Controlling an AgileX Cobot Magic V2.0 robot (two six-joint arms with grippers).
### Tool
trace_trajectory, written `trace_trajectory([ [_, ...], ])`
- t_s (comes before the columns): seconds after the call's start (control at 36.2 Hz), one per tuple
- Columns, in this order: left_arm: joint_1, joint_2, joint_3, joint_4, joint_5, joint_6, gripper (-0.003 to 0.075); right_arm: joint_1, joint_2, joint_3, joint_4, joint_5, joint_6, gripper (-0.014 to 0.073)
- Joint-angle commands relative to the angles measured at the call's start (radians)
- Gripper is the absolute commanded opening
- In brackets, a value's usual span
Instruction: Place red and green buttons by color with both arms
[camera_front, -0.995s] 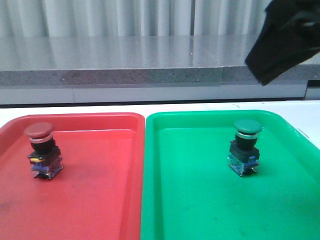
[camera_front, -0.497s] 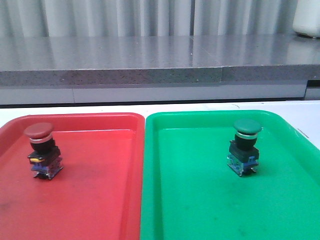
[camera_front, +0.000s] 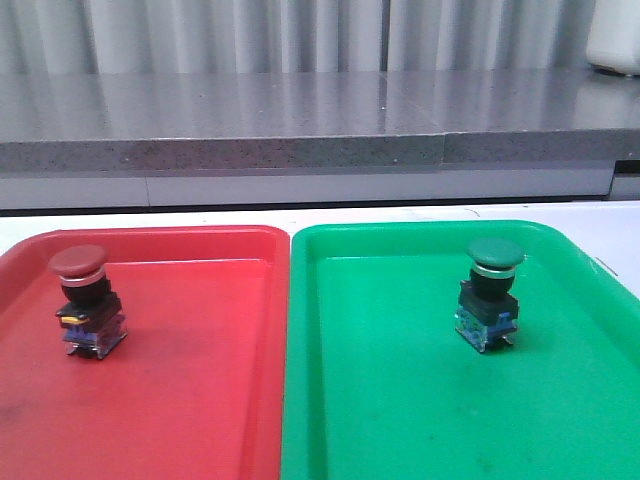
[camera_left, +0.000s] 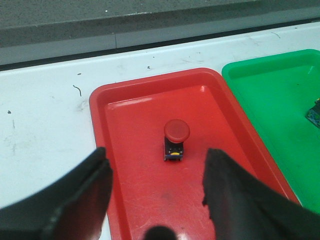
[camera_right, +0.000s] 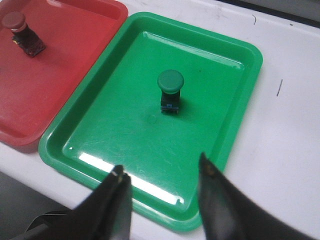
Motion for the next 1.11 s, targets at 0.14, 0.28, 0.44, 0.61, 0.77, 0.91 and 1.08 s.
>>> trace_trajectory([
  [0.14, -0.007, 0.003, -0.026, 0.005, -0.069, -0.012, -0.0019, -0.001, 0.002, -0.027, -0.007, -0.058, 0.002, -0.0107],
  [0.28, -0.007, 0.003, -0.026, 0.005, -0.069, -0.012, -0.0020, -0.001, 0.002, -0.027, -0.007, -0.054, 0.002, -0.0108],
  [0.44, -0.007, 0.003, -0.026, 0.005, -0.069, -0.012, -0.0020, -0.001, 0.002, -0.027, -0.007, -0.054, 0.002, -0.0108],
  [0.61, -0.007, 0.003, -0.026, 0.005, -0.069, -0.012, -0.0020, -0.001, 0.002, -0.027, -0.007, -0.054, 0.002, -0.0108],
  [0.77, 0.031, -0.037, 0.008, -0.014, -0.090, -0.012, -0.0020, -0.001, 0.002, -0.027, -0.007, -0.054, 0.002, -0.0108],
  [0.91, 0.142, -0.130, 0.097, -0.014, -0.164, -0.012, -0.0020, -0.001, 0.002, -0.027, -0.007, -0.053, 0.002, -0.0108],
  [1.08, 0.286, -0.280, 0.275, -0.014, -0.355, -0.012, -0.0020, -0.001, 0.002, -0.027, -0.007, -0.053, 0.002, -0.0108],
])
